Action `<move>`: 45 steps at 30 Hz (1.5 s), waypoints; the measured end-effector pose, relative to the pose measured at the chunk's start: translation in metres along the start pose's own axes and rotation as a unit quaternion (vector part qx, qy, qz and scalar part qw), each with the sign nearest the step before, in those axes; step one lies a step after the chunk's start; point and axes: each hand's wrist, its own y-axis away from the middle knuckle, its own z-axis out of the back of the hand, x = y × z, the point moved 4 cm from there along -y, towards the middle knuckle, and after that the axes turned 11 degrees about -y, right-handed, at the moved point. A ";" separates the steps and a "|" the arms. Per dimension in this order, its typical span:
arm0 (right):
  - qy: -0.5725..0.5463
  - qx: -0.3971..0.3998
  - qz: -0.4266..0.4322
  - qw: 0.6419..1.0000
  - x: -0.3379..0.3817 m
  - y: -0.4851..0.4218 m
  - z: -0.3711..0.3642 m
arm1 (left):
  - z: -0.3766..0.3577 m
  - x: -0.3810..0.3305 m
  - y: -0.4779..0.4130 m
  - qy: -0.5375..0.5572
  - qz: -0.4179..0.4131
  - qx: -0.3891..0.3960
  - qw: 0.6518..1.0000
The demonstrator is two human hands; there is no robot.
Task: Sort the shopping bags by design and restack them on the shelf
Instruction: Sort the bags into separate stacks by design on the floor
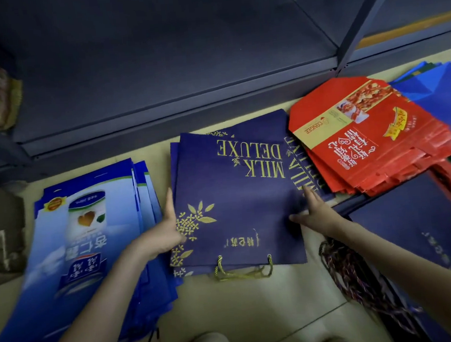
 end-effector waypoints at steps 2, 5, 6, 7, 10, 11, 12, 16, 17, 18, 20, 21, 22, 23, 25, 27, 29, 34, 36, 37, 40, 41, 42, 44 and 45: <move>-0.089 0.010 -0.039 0.995 0.001 -0.001 -0.012 | 0.001 0.000 0.002 0.020 0.021 -0.069 0.997; -0.163 0.037 -0.070 0.983 0.011 0.001 -0.029 | -0.001 -0.009 0.001 0.010 0.045 -0.170 0.984; -0.186 0.035 -0.070 0.979 0.014 0.000 -0.031 | 0.000 -0.012 0.001 0.001 0.045 -0.190 0.981; -0.222 0.032 -0.076 0.972 0.013 0.000 -0.031 | 0.000 -0.013 -0.001 0.005 0.042 -0.201 0.979; -0.374 -0.005 -0.099 0.922 0.015 0.003 -0.014 | 0.002 -0.015 -0.004 0.073 0.019 -0.172 0.982; -0.412 -0.019 -0.106 0.905 0.011 0.003 -0.009 | 0.003 -0.017 -0.005 0.096 0.004 -0.157 0.983; -0.433 -0.036 -0.099 0.895 0.011 0.004 -0.005 | 0.005 -0.022 -0.007 0.101 -0.013 -0.146 0.984; -0.433 -0.135 -0.072 0.888 0.007 0.013 -0.014 | 0.029 -0.065 -0.015 -0.063 -0.065 -0.182 0.979; -0.439 -0.153 -0.091 0.881 0.005 0.015 -0.019 | 0.037 -0.077 -0.020 -0.137 -0.063 -0.217 0.964; -0.447 -0.161 -0.119 0.872 0.006 0.017 -0.024 | 0.043 -0.090 -0.024 -0.210 -0.062 -0.249 0.943; -0.475 -0.150 -0.194 0.845 0.008 0.015 -0.031 | 0.048 -0.110 -0.028 -0.300 -0.070 -0.305 0.901; -0.484 -0.150 -0.223 0.833 0.006 0.011 -0.033 | 0.046 -0.117 -0.028 -0.308 -0.071 -0.329 0.890; -0.491 -0.154 -0.245 0.822 0.009 0.011 -0.033 | 0.042 -0.121 -0.025 -0.292 -0.064 -0.352 0.887; -0.496 -0.168 -0.255 0.813 0.010 0.008 -0.034 | 0.035 -0.120 -0.023 -0.259 -0.048 -0.369 0.891; -0.522 -0.185 -0.264 0.789 0.014 0.005 -0.037 | 0.013 -0.107 -0.016 -0.167 0.014 -0.383 0.909; -0.530 -0.187 -0.250 0.789 0.012 0.001 -0.036 | -0.015 -0.090 -0.010 -0.066 0.076 -0.357 0.928; -0.463 -0.191 -0.227 0.835 0.008 -0.001 -0.032 | -0.039 -0.081 -0.006 0.020 0.099 -0.321 0.942; -0.145 -0.200 -0.192 0.950 0.008 0.002 -0.033 | -0.067 -0.086 -0.012 0.122 0.087 -0.242 0.959; -0.065 -0.181 -0.146 0.971 0.011 0.007 -0.035 | -0.066 -0.085 -0.021 0.088 0.056 -0.249 0.963; -0.007 -0.165 -0.130 0.978 0.014 0.011 -0.034 | -0.063 -0.085 -0.026 0.060 0.036 -0.252 0.965; 0.145 -0.117 -0.028 0.982 0.019 0.017 -0.028 | -0.053 -0.085 -0.038 -0.018 0.001 -0.242 0.970; 0.205 -0.085 0.024 0.975 0.023 0.015 -0.027 | -0.050 -0.085 -0.043 -0.040 -0.012 -0.233 0.972; 0.275 -0.049 0.075 0.957 0.026 0.013 -0.027 | -0.047 -0.084 -0.048 -0.059 -0.028 -0.220 0.973; 0.388 0.003 0.169 0.906 0.024 0.008 -0.032 | -0.043 -0.083 -0.055 -0.086 -0.058 -0.191 0.976; 0.425 0.013 0.205 0.882 0.023 0.005 -0.035 | -0.043 -0.082 -0.057 -0.094 -0.068 -0.184 0.976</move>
